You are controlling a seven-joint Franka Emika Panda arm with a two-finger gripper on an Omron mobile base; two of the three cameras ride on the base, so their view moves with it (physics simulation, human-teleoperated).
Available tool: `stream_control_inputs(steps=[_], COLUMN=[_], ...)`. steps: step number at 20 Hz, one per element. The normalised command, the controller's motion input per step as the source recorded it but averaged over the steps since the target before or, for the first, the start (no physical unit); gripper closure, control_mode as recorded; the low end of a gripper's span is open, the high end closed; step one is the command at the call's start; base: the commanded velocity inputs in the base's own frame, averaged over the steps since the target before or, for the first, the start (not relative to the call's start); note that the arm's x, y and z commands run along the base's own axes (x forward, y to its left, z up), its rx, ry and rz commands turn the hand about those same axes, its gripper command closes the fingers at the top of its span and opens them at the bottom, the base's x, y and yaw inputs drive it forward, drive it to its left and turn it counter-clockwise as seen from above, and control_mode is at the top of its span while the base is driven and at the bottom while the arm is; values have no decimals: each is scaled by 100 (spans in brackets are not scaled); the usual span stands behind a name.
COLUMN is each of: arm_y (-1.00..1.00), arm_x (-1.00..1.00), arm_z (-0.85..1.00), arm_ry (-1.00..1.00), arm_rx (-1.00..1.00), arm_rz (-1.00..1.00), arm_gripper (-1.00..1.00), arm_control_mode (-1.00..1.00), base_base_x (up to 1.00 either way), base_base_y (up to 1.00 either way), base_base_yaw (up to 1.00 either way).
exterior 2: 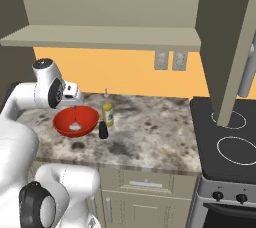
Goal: Retrieve the bottle and the shaker from the cabinet and place them next to the mixing bowl on the counter. Then add garlic from the fridge to the mixing bowl.
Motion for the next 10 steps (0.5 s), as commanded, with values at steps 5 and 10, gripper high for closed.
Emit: stream_control_inputs(steps=[5,10], arm_y=[-45,-36], arm_x=[-58,-55], arm_z=[60,61], arm_ry=[-2,-1], arm_rx=[0,1], arm_rz=[-3,-2], arm_gripper=[-100,-100], arm_control_mode=[-100,-100], base_base_x=[0,0], base_base_y=[0,0], base_base_yaw=[0,0])
